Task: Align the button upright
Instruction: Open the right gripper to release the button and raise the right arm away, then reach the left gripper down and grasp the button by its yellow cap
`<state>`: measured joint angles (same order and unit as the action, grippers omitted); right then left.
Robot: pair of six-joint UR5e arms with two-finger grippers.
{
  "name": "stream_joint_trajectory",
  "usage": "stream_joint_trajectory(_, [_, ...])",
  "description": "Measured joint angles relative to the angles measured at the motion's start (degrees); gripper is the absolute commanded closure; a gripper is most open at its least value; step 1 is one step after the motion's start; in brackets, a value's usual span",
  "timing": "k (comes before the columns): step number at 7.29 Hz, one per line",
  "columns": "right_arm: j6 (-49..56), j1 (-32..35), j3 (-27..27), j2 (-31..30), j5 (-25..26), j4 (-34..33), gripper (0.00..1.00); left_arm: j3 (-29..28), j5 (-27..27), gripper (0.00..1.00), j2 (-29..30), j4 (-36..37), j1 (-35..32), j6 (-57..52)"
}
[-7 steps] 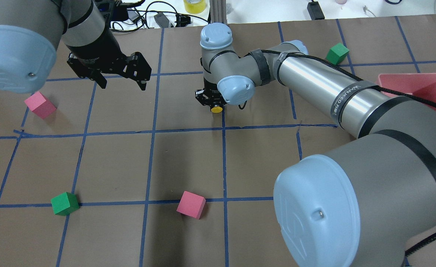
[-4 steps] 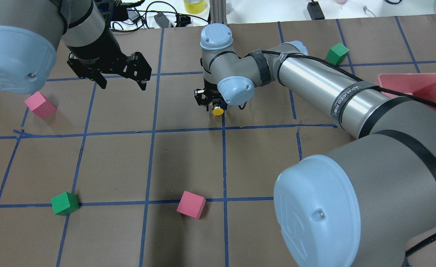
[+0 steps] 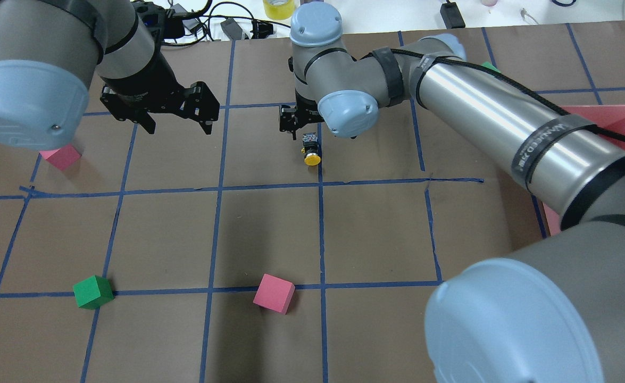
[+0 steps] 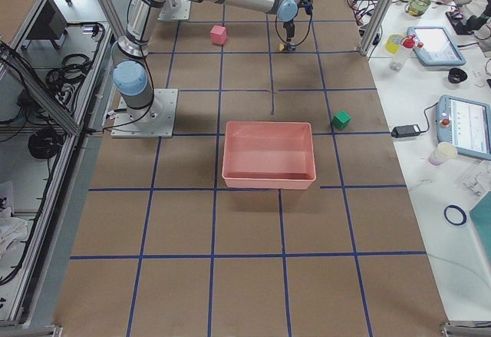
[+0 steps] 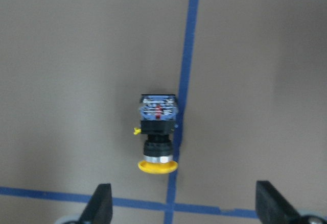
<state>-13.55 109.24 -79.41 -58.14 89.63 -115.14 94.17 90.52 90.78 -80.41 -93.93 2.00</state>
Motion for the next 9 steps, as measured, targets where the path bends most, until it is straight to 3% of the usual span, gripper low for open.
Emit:
stream_joint_trajectory(5, [18.23, -15.61, -0.82, -18.5, 2.76, 23.69, 0.0, 12.34, 0.2, 0.0, -1.22, 17.18, -1.93, 5.98])
stream_joint_trajectory(7, [22.75, -18.78, -0.36, -23.48, 3.05, 27.41, 0.0, 18.24, 0.96, 0.0, -0.29, 29.18, -5.24, 10.05])
stream_joint_trajectory(9, [23.4, -19.42, -0.08, -24.68, 3.07, 28.11, 0.0, 24.42, 5.27, 0.0, 1.53, 43.36, -8.32, 13.39])
